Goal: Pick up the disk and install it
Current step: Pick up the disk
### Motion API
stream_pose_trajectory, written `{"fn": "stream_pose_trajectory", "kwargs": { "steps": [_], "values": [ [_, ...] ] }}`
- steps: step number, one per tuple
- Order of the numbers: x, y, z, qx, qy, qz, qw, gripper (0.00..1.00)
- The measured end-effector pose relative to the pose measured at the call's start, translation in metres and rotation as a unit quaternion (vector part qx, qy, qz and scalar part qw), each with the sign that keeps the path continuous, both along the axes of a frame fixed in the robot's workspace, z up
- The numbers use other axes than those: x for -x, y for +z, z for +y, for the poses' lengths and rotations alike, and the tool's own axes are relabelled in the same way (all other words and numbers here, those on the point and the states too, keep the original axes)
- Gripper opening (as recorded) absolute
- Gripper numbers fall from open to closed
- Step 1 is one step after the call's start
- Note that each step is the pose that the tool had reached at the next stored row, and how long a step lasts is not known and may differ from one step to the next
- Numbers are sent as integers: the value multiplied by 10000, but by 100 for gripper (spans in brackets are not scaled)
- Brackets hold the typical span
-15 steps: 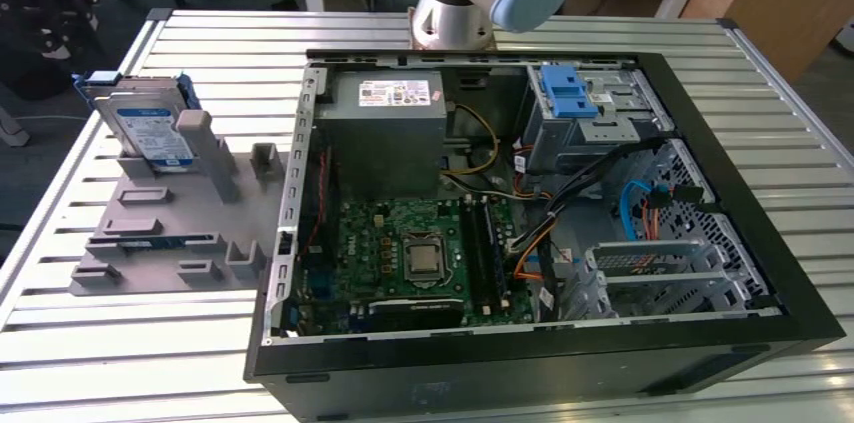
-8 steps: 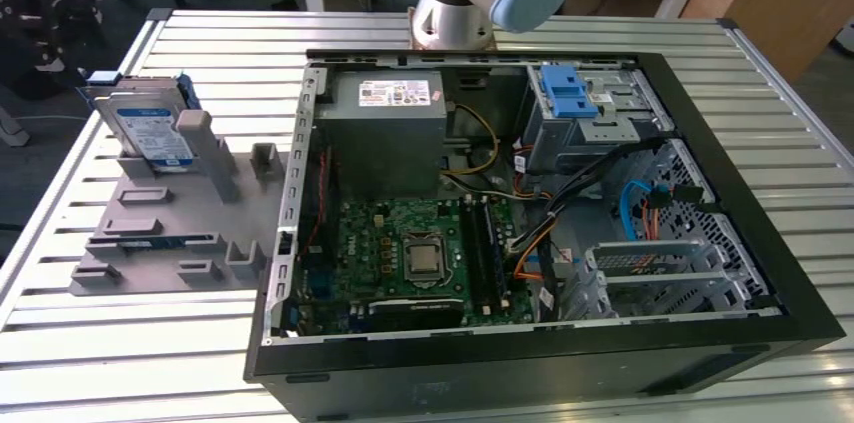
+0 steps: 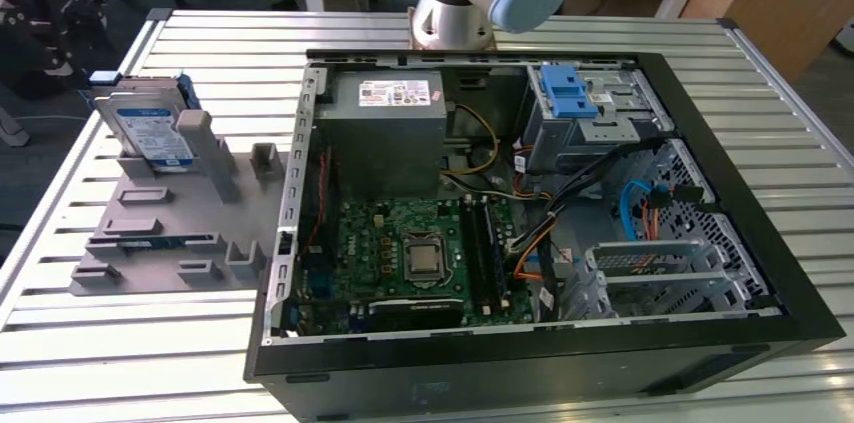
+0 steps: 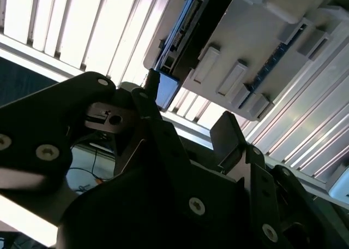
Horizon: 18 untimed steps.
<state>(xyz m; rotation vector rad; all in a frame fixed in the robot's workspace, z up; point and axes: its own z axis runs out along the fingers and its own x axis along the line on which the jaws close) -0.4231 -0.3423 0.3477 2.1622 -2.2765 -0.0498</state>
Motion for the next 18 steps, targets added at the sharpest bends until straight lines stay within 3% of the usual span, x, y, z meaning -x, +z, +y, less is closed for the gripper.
{"fn": "stream_pose_trajectory", "kwargs": {
  "steps": [18],
  "values": [
    [11, -75, 20, -2, 12, 1, 10000, 65]
  ]
}}
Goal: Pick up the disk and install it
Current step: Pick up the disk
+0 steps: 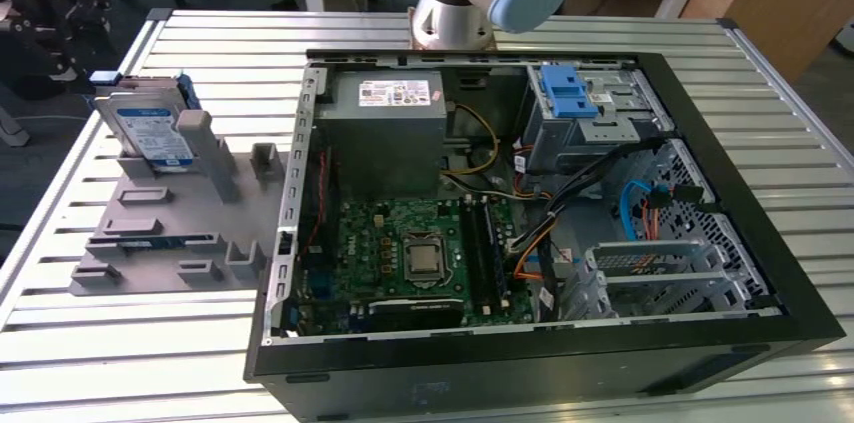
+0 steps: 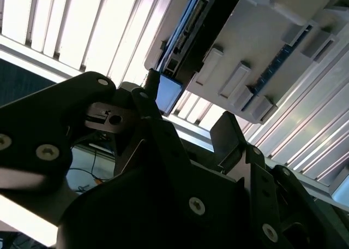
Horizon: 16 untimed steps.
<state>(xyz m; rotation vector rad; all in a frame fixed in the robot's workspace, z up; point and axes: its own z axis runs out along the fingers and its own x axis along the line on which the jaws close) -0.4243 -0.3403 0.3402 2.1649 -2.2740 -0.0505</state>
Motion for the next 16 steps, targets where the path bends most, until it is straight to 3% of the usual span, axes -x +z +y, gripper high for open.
{"fn": "stream_pose_trajectory", "kwargs": {
  "steps": [10, 16],
  "values": [
    [22, -82, 21, -10, 94, 1, 10000, 65],
    [58, -121, 83, -10, 123, 0, 9999, 65]
  ]
}}
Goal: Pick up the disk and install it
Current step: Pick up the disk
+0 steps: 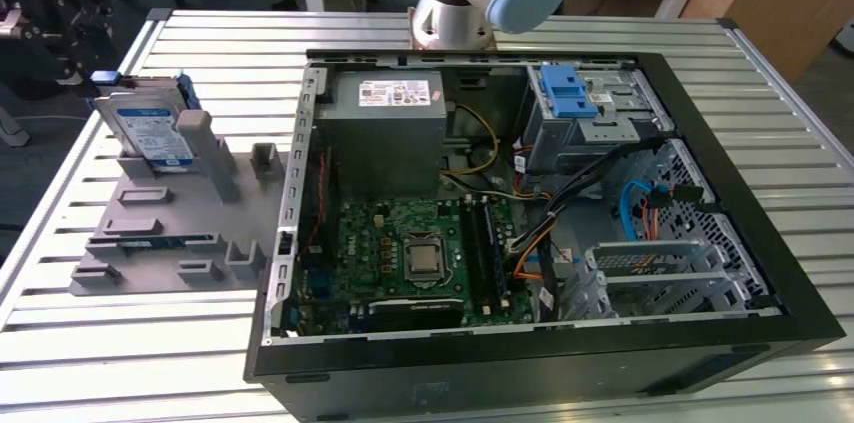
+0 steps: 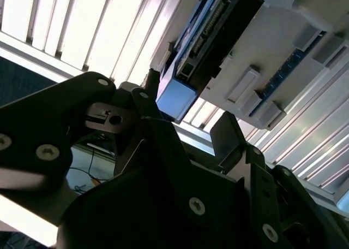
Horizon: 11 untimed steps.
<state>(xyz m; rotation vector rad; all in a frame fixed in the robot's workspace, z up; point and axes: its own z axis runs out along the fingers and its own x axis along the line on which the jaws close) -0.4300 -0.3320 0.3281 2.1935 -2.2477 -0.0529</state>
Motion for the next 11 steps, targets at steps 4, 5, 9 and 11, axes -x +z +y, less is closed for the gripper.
{"fn": "stream_pose_trajectory", "kwargs": {
  "steps": [4, 5, 9, 11],
  "values": [
    [22, -61, 2, 0, 12, -6, 10000, 65],
    [23, -73, 6, 0, 19, -8, 10000, 65],
    [23, -111, 37, 0, 30, -9, 10000, 65],
    [24, -138, 50, 0, 30, -8, 10000, 65]
  ]
}}
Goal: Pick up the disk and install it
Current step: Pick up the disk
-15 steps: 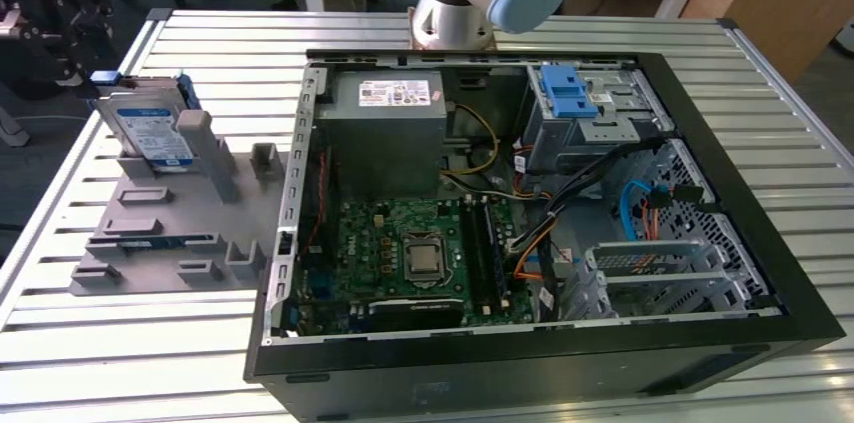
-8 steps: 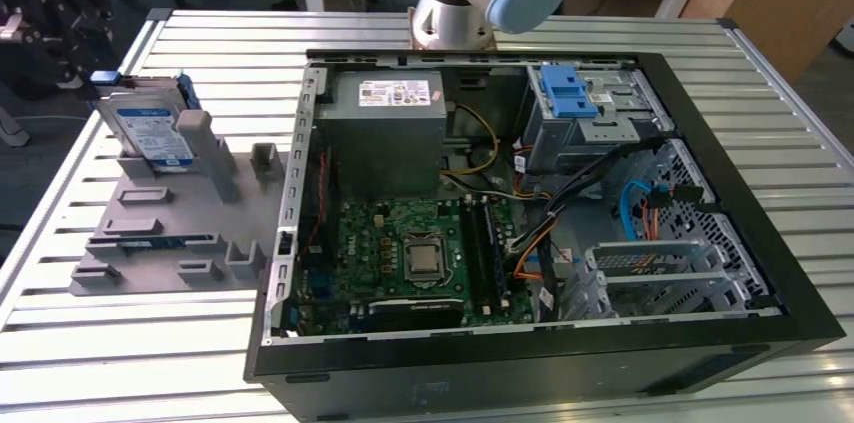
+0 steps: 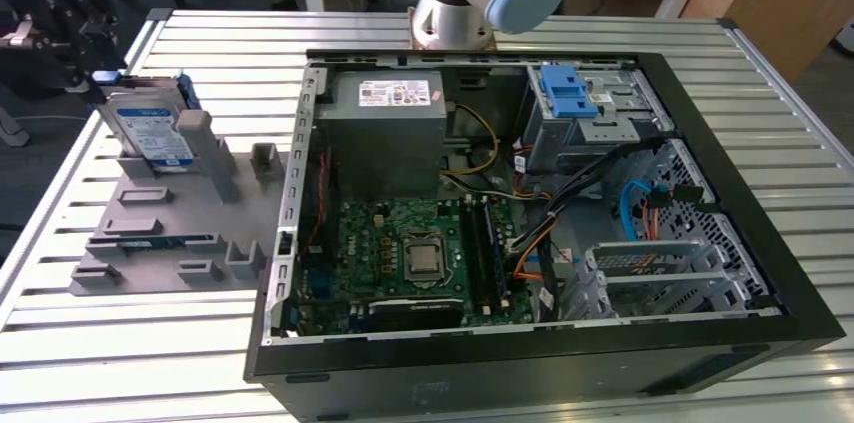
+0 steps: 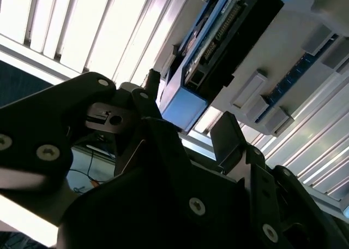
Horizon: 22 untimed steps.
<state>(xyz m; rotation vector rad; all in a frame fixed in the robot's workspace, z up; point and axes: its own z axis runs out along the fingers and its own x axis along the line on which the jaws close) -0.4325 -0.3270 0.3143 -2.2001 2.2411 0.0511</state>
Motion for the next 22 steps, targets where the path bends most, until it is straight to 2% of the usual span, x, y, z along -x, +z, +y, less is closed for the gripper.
{"fn": "stream_pose_trajectory", "kwargs": {
  "steps": [2, 3, 4, 5, 13, 22],
  "values": [
    [1, -32, 1, 0, 1, 0, 10000, 63],
    [2, -49, 1, 0, 1, 0, 10000, 57],
    [3, -66, 2, 0, 0, 0, 10000, 57],
    [3, -80, 2, 0, 0, 0, 10000, 50],
    [3, -167, 2, 0, 0, 1, 10000, 50],
    [4, -200, -10, 0, 0, 0, 10000, 50]
  ]
}}
